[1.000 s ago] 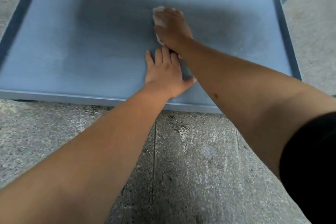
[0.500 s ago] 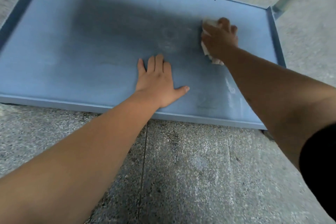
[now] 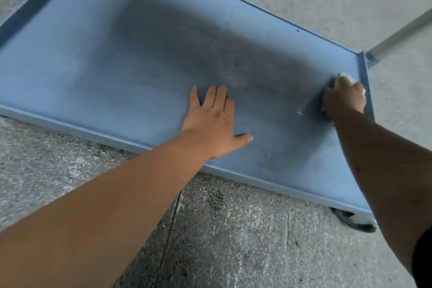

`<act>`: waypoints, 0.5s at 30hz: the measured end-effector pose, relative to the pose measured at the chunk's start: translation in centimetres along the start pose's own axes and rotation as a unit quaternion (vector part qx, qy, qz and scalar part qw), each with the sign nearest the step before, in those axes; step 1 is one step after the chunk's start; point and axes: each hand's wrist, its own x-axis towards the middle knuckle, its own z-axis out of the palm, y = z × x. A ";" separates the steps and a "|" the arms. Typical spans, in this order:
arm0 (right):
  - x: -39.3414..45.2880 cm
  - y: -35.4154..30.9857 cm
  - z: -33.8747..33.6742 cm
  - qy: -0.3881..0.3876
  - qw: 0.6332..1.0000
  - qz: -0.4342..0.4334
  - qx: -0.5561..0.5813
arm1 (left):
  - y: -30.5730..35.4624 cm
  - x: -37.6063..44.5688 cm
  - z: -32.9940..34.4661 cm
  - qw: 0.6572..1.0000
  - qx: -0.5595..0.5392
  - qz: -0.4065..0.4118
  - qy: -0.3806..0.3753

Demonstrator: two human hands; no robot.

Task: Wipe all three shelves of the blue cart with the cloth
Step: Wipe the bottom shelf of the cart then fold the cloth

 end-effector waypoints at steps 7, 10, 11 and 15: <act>0.7 -14.3 1.4 -0.028 0.981 -0.145 0.130 | 0.0 0.3 -0.2 1.000 -0.005 0.010 0.001; -1.5 -22.3 2.1 -0.058 0.953 -0.234 0.186 | 0.2 0.2 -0.3 1.000 -0.009 0.011 0.004; -2.5 -25.0 2.3 -0.074 0.941 -0.279 0.177 | 0.1 0.2 -0.3 1.000 -0.005 0.011 0.002; -5.8 -32.0 3.3 -0.100 0.886 -0.448 0.065 | 0.2 0.3 -0.4 1.000 -0.014 0.021 0.000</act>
